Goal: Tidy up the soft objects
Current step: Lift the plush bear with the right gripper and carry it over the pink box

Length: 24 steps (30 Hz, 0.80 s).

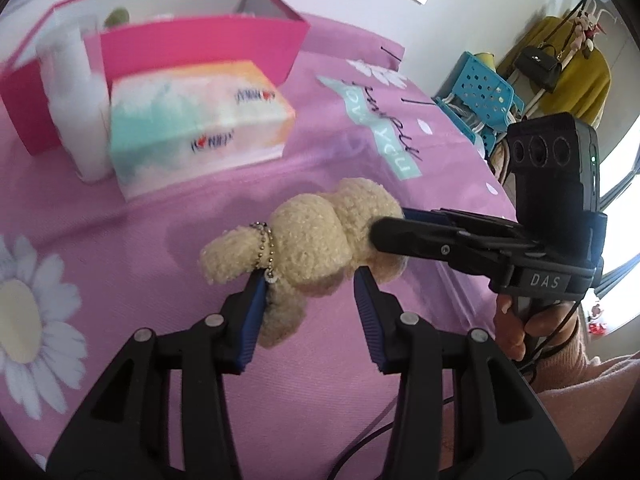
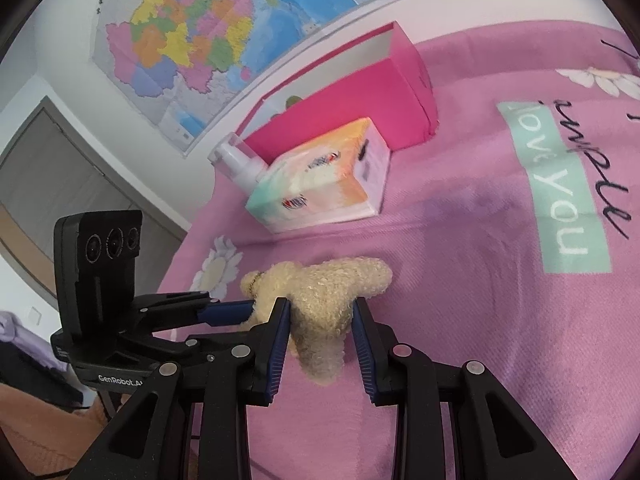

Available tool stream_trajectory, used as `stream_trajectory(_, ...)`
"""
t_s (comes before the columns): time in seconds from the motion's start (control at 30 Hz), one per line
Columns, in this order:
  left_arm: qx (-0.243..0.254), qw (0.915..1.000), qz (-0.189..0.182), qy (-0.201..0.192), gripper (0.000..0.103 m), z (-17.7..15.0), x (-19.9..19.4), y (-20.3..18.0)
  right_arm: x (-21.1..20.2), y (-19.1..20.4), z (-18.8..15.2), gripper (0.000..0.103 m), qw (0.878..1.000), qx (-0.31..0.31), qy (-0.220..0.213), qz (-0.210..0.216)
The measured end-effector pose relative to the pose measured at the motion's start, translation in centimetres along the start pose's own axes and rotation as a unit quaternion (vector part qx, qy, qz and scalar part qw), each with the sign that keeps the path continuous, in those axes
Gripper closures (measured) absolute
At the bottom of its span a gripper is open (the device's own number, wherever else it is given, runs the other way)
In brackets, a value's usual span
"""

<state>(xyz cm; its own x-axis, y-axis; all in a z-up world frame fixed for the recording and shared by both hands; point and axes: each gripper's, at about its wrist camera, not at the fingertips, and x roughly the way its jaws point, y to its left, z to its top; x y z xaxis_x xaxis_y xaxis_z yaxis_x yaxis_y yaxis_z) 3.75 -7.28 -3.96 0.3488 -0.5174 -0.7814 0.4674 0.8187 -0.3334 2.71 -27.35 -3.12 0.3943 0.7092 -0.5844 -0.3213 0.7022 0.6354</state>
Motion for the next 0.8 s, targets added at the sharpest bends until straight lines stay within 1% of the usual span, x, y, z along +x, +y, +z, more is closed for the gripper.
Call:
stream_trajectory(0.43,0.020,0.9985,0.023,-0.045,0.057,2.4,-2.9,-0.4,-1.6,2.5,2.6,0.072,0.998,-0.045,-0.033,0.010)
stream_trajectory(0.8,0.028,0.9968,0.040,-0.064,0.056,3.7,-3.8,-0.6,-1.9,3.5,4.2,0.072,0.997,-0.063,-0.046,0.014)
